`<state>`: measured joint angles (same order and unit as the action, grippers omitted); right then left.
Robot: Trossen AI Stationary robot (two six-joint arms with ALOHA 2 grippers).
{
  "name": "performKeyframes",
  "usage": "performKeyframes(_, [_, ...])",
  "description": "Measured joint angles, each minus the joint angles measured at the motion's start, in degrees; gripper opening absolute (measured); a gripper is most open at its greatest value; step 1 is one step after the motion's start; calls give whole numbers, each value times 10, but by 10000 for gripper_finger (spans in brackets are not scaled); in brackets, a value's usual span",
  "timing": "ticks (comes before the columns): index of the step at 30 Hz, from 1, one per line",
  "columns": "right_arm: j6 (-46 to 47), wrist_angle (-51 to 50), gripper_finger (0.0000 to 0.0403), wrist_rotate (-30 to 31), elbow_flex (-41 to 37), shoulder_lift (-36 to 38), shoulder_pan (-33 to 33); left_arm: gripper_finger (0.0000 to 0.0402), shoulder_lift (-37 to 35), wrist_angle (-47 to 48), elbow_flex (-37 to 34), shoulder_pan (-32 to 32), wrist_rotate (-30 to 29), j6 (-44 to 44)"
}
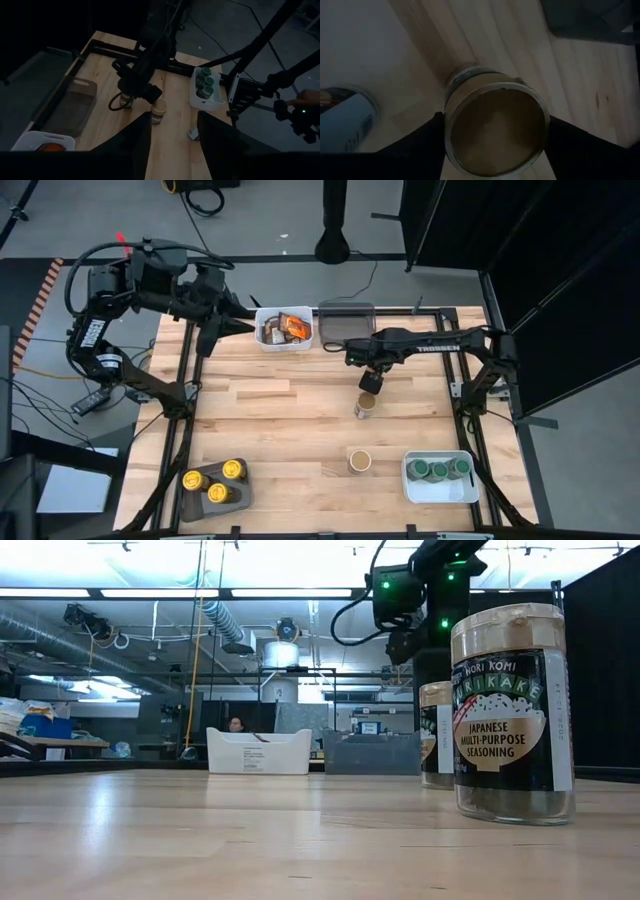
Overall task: Sort spices by type
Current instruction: Put the brown seasoning bottle into the top black bin
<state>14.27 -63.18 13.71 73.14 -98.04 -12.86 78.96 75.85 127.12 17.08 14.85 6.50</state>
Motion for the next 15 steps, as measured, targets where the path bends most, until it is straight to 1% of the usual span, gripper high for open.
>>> performKeyframes(3, [-6,0,284,-12,0,0,-4,163,0,1,0,0,0,0])
performKeyframes(7, [-7,0,284,-12,0,0,-3,163,0,12,0,0,-10,0])
performKeyframes(11, [-13,-10,284,-17,13,-3,2,163,0,21,0,0,-65,-3])
performKeyframes(13, [-18,-18,284,-27,33,-5,3,163,0,28,0,0,-93,-4])
performKeyframes(15, [-22,-23,284,-24,62,-3,4,163,0,33,0,0,-110,-6])
